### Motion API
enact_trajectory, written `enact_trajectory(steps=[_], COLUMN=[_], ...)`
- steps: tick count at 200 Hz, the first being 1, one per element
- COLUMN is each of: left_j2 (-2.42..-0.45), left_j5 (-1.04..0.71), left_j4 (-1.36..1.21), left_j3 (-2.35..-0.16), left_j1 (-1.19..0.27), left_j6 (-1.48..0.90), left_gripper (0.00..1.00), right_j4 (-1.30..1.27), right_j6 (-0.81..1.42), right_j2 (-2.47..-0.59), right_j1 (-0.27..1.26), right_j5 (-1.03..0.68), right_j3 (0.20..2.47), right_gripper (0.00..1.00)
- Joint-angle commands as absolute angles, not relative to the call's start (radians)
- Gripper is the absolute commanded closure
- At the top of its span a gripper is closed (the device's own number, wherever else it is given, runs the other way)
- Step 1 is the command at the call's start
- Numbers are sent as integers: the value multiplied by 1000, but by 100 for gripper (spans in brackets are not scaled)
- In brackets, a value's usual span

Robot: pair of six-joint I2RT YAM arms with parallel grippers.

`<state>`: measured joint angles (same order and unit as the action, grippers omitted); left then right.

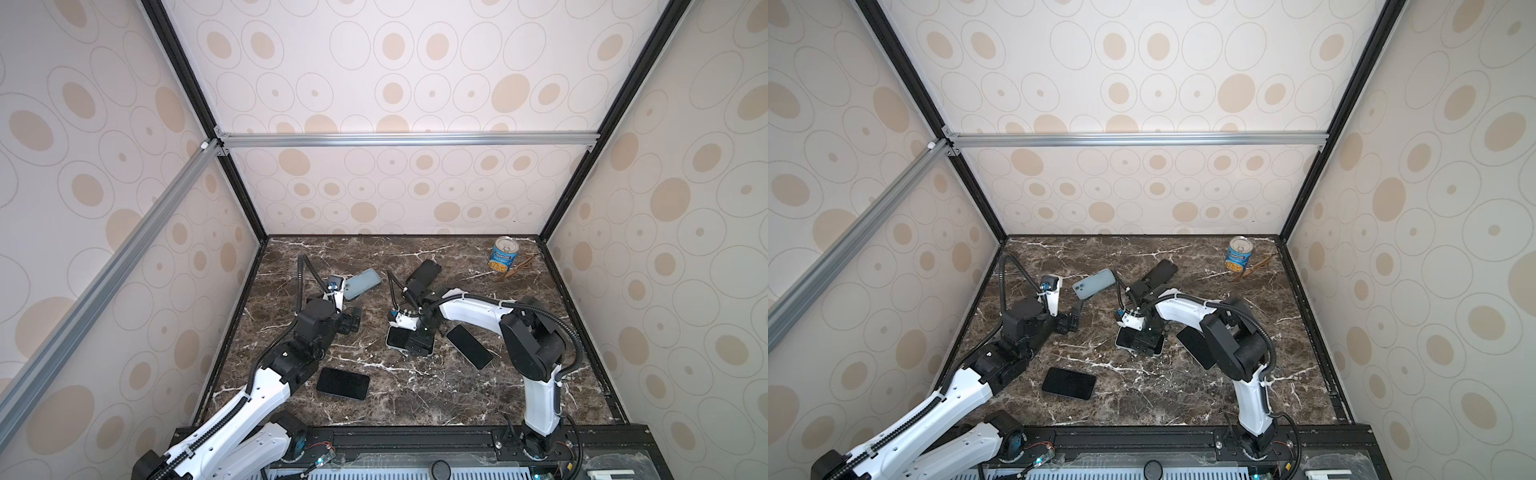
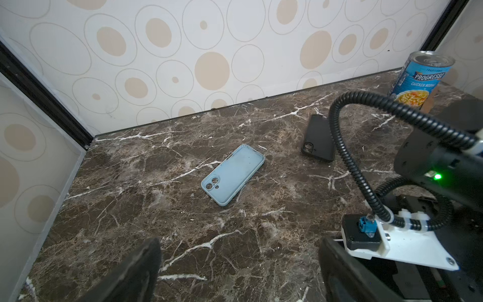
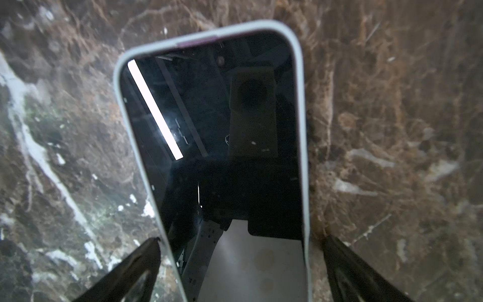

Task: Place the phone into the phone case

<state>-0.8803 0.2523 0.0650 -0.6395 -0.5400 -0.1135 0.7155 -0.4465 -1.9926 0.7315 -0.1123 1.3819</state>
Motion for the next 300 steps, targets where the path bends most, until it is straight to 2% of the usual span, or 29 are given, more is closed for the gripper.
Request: enact_trajectory(steps=[1, 101, 142, 182, 218, 300], left_j2=[-877, -883, -888, -901, -908, -914], left_j5=[255, 205, 168, 150, 136, 126], left_j4=[68, 48, 41, 46, 46, 46], left_j3=[-656, -655, -655, -658, -657, -657], left_j1=[-526, -467, -437, -424, -417, -410], left_j6=[-80, -91, -102, -104, -107, -113], left_gripper=[6, 6, 6, 6, 6, 6], right_j4=[765, 712, 697, 690, 708, 759], right_j6=[-467, -362, -300, -218, -152, -42], right_j2=[-2025, -2047, -2049, -2063, -2094, -2158], right_j1=[735, 735, 699, 645, 603, 520], right_j5=[-111, -5, -41, 8, 56, 38], right_j3=[1390, 1391, 1407, 1437, 1467, 1518], right_gripper=[0, 8, 11, 16, 16, 16])
